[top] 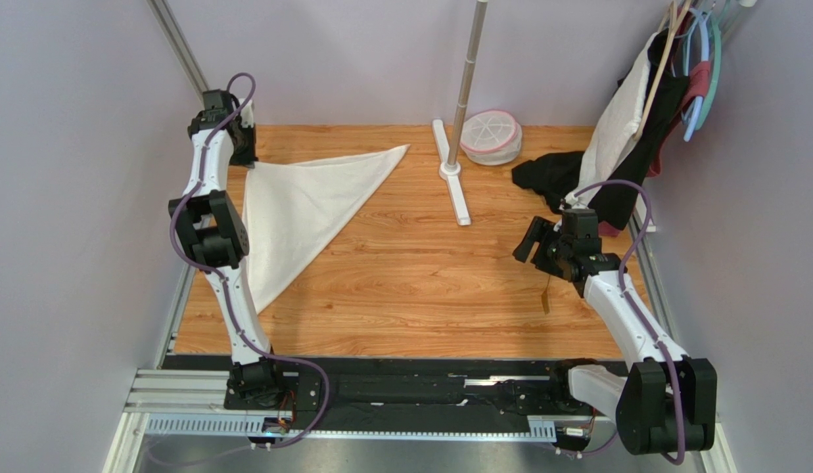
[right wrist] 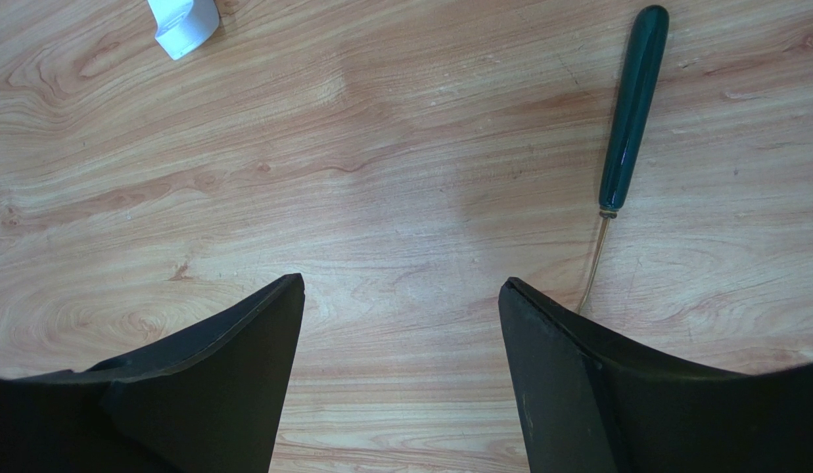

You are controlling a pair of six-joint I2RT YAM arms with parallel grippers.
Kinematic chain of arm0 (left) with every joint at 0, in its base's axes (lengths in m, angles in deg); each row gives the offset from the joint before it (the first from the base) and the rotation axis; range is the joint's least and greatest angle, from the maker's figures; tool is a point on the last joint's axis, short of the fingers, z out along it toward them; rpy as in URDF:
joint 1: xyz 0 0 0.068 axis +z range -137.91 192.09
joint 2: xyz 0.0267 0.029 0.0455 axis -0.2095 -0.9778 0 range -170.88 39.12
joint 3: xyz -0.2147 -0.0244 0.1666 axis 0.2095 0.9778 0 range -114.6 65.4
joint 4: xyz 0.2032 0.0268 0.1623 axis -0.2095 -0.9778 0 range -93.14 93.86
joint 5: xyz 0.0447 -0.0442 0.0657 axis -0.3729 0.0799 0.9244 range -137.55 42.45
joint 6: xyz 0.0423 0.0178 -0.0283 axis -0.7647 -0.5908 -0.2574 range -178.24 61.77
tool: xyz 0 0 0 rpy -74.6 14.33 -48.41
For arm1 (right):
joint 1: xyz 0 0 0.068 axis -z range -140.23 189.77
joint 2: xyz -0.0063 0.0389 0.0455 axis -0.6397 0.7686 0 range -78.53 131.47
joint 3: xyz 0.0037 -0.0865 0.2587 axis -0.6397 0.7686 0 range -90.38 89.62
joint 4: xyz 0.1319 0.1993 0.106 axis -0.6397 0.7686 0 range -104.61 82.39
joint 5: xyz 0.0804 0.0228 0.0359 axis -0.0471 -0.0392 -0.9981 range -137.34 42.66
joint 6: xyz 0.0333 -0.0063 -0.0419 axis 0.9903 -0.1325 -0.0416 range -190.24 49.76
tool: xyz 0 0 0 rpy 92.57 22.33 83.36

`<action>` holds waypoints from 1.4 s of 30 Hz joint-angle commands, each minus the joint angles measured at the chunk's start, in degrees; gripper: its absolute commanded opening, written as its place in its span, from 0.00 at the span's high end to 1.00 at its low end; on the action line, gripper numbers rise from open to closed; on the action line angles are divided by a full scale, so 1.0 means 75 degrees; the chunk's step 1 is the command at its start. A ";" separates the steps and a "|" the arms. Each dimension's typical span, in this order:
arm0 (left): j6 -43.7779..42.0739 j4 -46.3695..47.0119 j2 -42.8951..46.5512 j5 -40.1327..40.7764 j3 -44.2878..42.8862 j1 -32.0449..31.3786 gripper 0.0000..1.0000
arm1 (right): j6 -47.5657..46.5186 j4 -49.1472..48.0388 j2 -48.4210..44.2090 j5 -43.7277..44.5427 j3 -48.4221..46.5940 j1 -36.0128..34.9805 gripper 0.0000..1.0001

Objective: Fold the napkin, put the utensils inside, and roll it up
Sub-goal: Fold the napkin

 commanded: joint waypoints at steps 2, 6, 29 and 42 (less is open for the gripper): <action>0.0058 0.0305 0.0527 0.0001 -0.0531 0.0101 1.00 | -0.0049 -0.0355 0.0093 -0.0047 -0.0102 0.0031 0.24; 0.0035 0.0386 0.0481 0.0060 -0.0579 0.0101 1.00 | -0.0049 -0.0356 0.0128 -0.0046 -0.0114 0.0031 0.24; 0.0456 0.0352 -0.0551 0.0622 -0.1644 0.0254 0.01 | -0.0096 -0.0414 0.0444 -0.0128 -0.0149 0.0019 0.23; 0.2189 0.2587 0.2422 0.0411 0.2709 -0.1008 0.01 | 0.0816 -0.1281 0.0455 -0.0643 -0.0207 -0.1290 0.24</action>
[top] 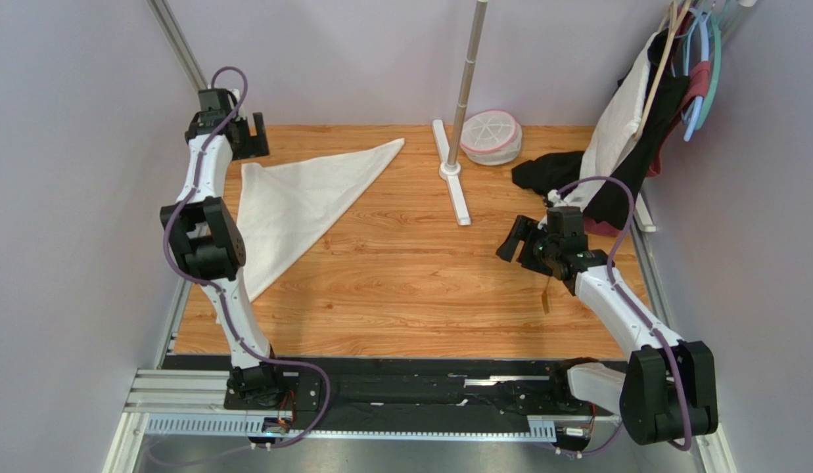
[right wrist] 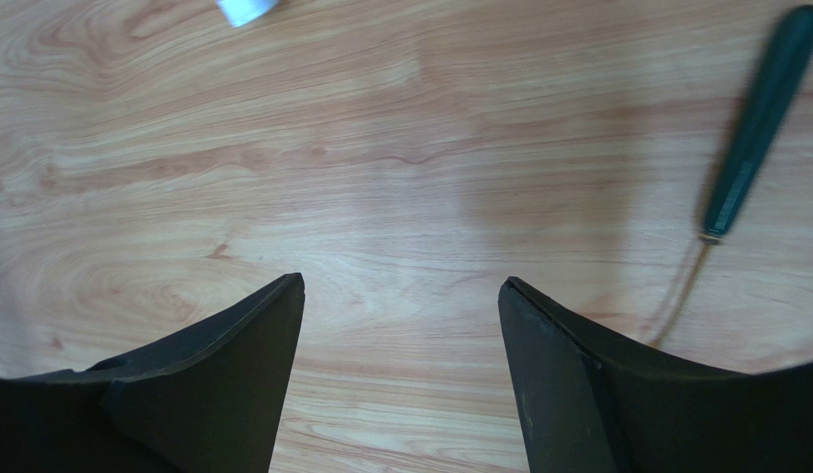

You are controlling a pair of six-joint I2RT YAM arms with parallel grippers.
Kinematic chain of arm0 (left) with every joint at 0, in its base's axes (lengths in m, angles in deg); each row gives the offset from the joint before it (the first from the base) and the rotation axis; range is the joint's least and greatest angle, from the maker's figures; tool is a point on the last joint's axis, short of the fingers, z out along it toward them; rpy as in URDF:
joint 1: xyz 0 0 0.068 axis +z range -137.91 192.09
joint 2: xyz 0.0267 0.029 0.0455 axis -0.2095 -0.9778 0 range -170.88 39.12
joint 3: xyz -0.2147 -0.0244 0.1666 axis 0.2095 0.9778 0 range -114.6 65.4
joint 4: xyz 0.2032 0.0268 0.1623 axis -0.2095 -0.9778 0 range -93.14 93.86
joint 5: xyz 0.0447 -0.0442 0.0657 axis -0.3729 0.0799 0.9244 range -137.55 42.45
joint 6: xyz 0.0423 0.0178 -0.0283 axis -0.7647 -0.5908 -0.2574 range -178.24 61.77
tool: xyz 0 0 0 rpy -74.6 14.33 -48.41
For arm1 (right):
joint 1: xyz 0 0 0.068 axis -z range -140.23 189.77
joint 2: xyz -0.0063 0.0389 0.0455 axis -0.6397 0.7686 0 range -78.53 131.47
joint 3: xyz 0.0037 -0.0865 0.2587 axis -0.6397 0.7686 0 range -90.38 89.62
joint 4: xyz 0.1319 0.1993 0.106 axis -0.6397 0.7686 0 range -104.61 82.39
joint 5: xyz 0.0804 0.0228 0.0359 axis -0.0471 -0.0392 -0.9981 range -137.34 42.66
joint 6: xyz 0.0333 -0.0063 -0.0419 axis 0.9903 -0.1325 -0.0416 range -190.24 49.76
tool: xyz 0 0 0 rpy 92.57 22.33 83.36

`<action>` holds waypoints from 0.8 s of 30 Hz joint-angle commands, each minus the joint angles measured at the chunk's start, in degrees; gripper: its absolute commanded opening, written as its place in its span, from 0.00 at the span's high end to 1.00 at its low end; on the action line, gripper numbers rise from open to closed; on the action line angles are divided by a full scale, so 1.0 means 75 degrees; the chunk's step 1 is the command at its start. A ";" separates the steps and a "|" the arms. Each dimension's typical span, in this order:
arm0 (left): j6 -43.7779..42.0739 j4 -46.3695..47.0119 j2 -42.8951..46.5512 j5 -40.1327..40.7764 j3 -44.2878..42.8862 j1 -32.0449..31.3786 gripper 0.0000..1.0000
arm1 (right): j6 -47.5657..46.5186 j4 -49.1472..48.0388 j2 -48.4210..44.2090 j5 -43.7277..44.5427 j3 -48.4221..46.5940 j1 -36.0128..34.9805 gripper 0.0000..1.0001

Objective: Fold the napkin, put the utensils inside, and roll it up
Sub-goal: Fold the napkin

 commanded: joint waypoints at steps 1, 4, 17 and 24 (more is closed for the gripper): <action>0.1159 0.1759 0.1492 -0.0197 0.2363 -0.1087 0.01 | 0.0687 -0.0870 0.0074 -0.0216 -0.0289 -0.0861 0.24; 0.2084 0.2830 0.1985 -0.0477 0.3982 -0.1557 0.01 | 0.0979 -0.1116 0.0449 0.0100 -0.0699 -0.1880 0.25; 0.3352 0.4050 0.2818 -0.0924 0.6977 -0.2178 0.01 | 0.1602 -0.1938 0.2605 -0.0157 -0.2106 -0.3523 0.26; 0.3609 0.3885 0.3064 -0.0853 0.7458 -0.2705 0.01 | 0.1532 -0.1762 0.2711 0.0065 -0.2118 -0.3558 0.26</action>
